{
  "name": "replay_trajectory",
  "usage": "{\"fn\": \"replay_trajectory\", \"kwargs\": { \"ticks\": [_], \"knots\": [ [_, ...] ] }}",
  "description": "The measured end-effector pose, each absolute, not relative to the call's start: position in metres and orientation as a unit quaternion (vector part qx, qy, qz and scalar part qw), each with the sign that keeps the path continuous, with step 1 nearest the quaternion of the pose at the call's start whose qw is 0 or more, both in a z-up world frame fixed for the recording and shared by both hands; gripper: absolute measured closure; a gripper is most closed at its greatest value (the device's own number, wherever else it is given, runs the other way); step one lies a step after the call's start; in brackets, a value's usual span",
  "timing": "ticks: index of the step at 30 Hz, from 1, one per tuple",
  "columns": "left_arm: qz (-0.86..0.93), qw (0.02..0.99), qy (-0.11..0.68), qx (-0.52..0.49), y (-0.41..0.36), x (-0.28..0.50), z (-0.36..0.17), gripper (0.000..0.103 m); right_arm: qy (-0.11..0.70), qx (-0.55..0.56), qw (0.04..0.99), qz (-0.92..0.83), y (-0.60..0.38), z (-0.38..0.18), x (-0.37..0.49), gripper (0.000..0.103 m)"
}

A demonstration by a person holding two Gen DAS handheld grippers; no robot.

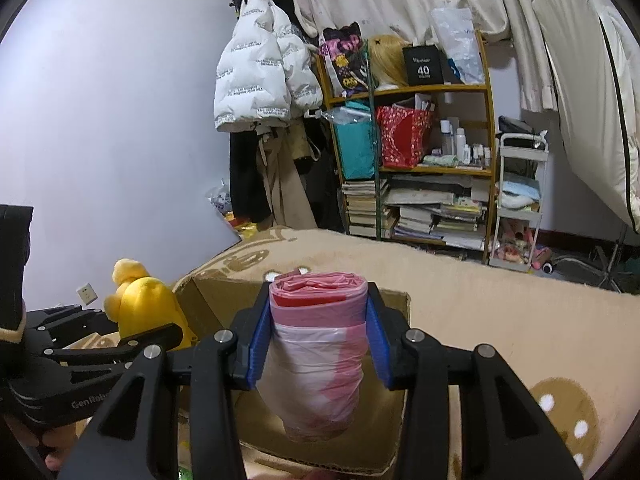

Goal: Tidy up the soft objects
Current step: 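Open both grippers to drop the yellow plush and rolled bag into the box, then grasp the white fluffy keychain with the left gripper while the right grasps the pink bear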

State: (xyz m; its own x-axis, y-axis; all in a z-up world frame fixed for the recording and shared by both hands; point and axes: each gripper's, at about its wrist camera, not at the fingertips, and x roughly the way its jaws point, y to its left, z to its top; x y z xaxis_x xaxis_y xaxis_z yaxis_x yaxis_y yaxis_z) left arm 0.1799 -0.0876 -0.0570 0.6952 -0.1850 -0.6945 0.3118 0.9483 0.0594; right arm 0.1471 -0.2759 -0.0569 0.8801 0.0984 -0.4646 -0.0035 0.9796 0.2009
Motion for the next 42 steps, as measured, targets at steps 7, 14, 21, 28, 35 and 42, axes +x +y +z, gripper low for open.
{"fn": "replay_trajectory", "kwargs": {
  "ticks": [7,14,21,28,35,42],
  "knots": [
    [-0.127,0.912,0.377,0.1,-0.089,0.177,-0.066,0.052,0.269,0.093,0.958,0.028,-0.273,-0.067,0.148,0.057],
    [-0.125,0.91,0.381,0.105,-0.086,0.175,-0.067,0.049,0.278,0.1,0.955,0.027,-0.277,-0.067,0.146,0.057],
    [-0.116,0.91,0.382,0.111,-0.082,0.17,-0.064,0.032,0.271,0.112,0.956,0.027,-0.278,-0.059,0.136,0.051],
    [-0.103,0.917,0.37,0.107,-0.071,0.156,-0.05,0.016,0.256,0.121,0.959,0.02,-0.279,-0.041,0.116,0.018],
    [-0.094,0.919,0.372,0.093,-0.052,0.139,-0.038,0.009,0.251,0.125,0.96,0.015,-0.279,-0.026,0.094,0.002],
    [-0.089,0.913,0.387,0.09,-0.039,0.117,-0.029,0.006,0.259,0.131,0.957,0.013,-0.275,-0.02,0.072,0.001]
  ]
}}
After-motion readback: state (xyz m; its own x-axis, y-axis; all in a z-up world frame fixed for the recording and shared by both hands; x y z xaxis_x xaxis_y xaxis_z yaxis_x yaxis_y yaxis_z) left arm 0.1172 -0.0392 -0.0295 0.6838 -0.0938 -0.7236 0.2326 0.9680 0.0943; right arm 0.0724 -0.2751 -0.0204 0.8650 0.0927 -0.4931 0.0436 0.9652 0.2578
